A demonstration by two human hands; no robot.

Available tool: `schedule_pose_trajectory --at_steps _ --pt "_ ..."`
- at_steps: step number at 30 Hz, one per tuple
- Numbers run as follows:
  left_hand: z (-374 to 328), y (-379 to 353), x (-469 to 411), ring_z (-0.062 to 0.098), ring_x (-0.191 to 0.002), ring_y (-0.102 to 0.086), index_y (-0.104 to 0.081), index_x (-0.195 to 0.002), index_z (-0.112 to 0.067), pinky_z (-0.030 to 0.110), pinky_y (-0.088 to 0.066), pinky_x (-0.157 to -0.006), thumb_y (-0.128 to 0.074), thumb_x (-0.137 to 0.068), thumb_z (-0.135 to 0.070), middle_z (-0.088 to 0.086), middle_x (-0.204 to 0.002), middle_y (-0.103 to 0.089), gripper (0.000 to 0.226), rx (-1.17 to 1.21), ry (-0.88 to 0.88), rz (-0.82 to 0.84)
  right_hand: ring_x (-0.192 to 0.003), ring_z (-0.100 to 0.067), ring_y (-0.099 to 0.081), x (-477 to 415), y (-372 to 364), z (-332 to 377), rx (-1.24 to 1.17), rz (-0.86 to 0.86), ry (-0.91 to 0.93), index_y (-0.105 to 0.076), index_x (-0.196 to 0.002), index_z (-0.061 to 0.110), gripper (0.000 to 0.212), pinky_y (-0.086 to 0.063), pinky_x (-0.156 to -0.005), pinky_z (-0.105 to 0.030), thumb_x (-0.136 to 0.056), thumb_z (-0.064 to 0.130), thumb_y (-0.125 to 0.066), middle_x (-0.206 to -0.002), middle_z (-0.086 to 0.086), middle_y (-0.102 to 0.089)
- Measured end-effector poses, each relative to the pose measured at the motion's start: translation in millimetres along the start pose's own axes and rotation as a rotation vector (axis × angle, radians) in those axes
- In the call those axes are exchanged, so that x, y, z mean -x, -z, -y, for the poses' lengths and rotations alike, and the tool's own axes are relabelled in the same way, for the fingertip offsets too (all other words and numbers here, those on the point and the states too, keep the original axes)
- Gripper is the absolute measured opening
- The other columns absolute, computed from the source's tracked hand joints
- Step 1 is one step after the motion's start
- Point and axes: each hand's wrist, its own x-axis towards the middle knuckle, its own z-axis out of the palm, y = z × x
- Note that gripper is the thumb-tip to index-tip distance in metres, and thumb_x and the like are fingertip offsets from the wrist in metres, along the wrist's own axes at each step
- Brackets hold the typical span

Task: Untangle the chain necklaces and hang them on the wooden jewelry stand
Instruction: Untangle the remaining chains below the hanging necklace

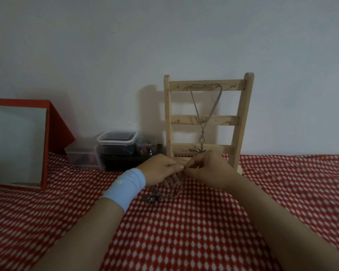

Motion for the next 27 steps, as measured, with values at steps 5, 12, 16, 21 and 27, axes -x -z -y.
schedule_pose_trajectory --at_steps 5,12,16,21,27 --pt "16 -26 -7 0.01 -0.061 -0.063 -0.067 -0.069 -0.029 0.032 -0.052 -0.076 -0.048 -0.102 -0.029 -0.007 -0.063 -0.067 0.038 0.186 -0.075 -0.275 -0.069 -0.001 -0.067 2 -3 -2 -0.076 -0.155 0.05 -0.073 -0.083 0.022 0.014 -0.053 -0.064 -0.016 -0.09 0.01 -0.07 -0.081 0.008 -0.075" --pt "21 -27 2 0.025 -0.06 -0.062 -0.072 -0.086 -0.007 0.035 -0.057 -0.061 -0.056 -0.098 -0.027 0.013 -0.067 -0.064 0.029 0.665 -0.024 -0.303 -0.06 -0.018 -0.066 6 -3 5 -0.306 -0.004 -0.112 -0.069 -0.107 0.016 0.016 -0.059 -0.054 -0.031 -0.095 0.027 -0.069 -0.093 -0.001 -0.077" --pt "22 -28 2 0.024 -0.064 -0.064 -0.074 -0.083 -0.013 0.041 -0.059 -0.066 -0.06 -0.095 -0.017 0.011 -0.074 -0.066 0.019 0.698 -0.064 -0.252 -0.057 -0.012 -0.063 5 -9 7 -0.33 -0.06 -0.107 -0.076 -0.098 0.012 0.008 -0.057 -0.055 -0.025 -0.092 0.017 -0.073 -0.082 -0.003 -0.077" --pt "23 -31 1 0.024 -0.063 -0.066 -0.071 -0.093 -0.009 0.043 -0.06 -0.066 -0.059 -0.095 -0.009 0.006 -0.076 -0.071 0.012 0.626 -0.065 -0.294 -0.057 -0.004 -0.061 6 -8 3 -0.308 -0.091 -0.09 -0.076 -0.093 0.016 0.01 -0.054 -0.058 -0.019 -0.094 0.01 -0.069 -0.079 0.006 -0.073" --pt "24 -32 1 0.013 -0.071 -0.07 -0.074 -0.089 -0.018 0.023 -0.057 -0.065 -0.065 -0.091 -0.006 -0.004 -0.08 -0.075 0.016 0.503 -0.172 -0.39 -0.089 -0.017 -0.075 4 -11 4 -0.479 -0.023 -0.146 -0.076 -0.103 0.012 0.015 -0.062 -0.081 -0.028 -0.09 0.018 -0.074 -0.096 -0.005 -0.078"
